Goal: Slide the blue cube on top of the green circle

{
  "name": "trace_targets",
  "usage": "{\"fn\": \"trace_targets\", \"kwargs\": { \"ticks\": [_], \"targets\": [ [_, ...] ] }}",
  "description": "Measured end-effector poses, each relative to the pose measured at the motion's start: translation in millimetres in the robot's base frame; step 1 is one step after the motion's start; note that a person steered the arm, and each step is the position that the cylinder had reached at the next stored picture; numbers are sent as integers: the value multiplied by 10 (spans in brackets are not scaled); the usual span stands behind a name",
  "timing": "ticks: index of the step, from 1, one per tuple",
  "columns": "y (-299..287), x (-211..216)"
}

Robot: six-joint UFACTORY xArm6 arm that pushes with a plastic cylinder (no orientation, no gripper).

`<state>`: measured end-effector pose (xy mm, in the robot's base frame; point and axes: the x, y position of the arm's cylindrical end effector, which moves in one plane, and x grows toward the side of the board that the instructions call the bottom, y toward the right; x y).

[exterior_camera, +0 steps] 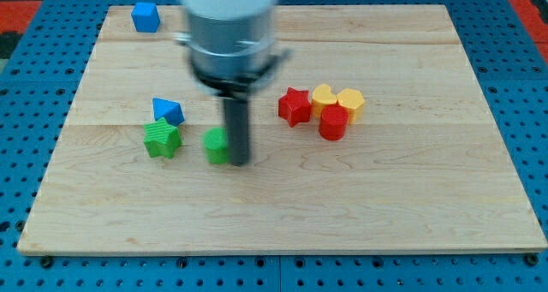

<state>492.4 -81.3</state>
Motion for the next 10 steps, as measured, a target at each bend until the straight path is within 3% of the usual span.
{"fn": "trace_targets", "kwargs": {
  "ticks": [1, 2, 3, 5, 6, 7, 8, 10],
  "targets": [
    [-310, -19],
    [28, -59],
    [413, -578],
    [361, -2021],
    [620, -2542],
    [78, -2999],
    [-166, -3001],
    [-1608, -2999]
  ]
}}
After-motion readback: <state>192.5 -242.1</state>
